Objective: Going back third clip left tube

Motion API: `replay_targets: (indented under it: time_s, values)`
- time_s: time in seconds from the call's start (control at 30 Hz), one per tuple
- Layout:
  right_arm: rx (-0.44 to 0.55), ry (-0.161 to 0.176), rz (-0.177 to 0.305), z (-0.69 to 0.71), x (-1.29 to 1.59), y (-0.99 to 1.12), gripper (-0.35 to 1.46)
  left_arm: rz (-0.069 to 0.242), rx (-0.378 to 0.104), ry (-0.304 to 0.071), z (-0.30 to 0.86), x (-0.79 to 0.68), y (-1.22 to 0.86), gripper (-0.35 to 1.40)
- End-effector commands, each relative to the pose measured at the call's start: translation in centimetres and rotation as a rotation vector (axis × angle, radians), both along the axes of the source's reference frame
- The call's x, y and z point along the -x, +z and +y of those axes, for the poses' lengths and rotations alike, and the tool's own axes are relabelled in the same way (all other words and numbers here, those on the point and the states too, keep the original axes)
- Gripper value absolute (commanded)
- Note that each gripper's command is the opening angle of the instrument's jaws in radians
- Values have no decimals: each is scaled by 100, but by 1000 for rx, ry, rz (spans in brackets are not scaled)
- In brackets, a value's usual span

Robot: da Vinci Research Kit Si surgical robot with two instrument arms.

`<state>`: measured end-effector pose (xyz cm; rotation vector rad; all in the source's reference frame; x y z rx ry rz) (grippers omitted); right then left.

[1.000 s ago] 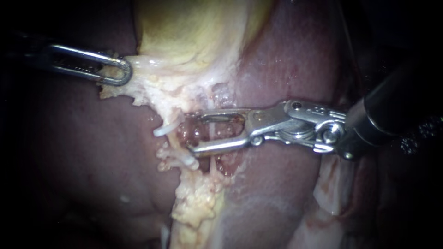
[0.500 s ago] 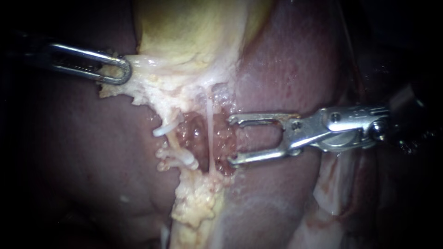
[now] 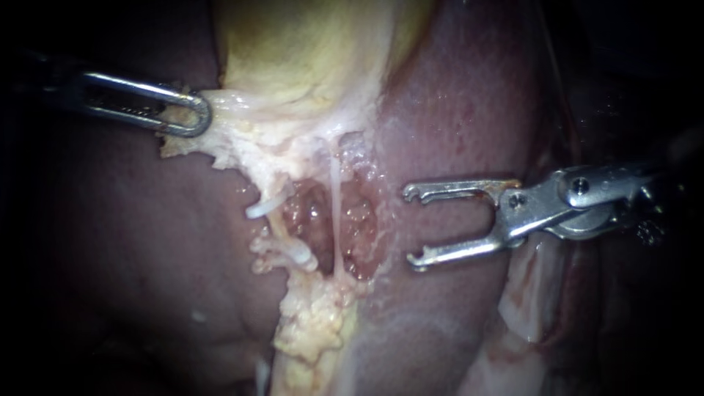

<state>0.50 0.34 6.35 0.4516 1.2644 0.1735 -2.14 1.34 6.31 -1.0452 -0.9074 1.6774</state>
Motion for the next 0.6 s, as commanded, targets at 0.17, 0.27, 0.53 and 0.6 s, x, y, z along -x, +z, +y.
replay_targets:
  time_s: [0.17, 0.27, 0.53, 0.6]
  values:
    - [-1, 0, 0, 0, 0, 0, 50, 5, 8, -4, -3, 13, 15, -35]
    - [-1, 0, 0, 0, 0, 0, 50, 5, 10, -3, -4, 22, 23, -35]
    - [-1, 0, 0, -1, 0, -1, 50, -3, 11, 10, -11, 39, 35, -35]
    - [-1, 0, 0, -1, 0, -1, 50, -3, 11, 10, -11, 39, 35, -35]
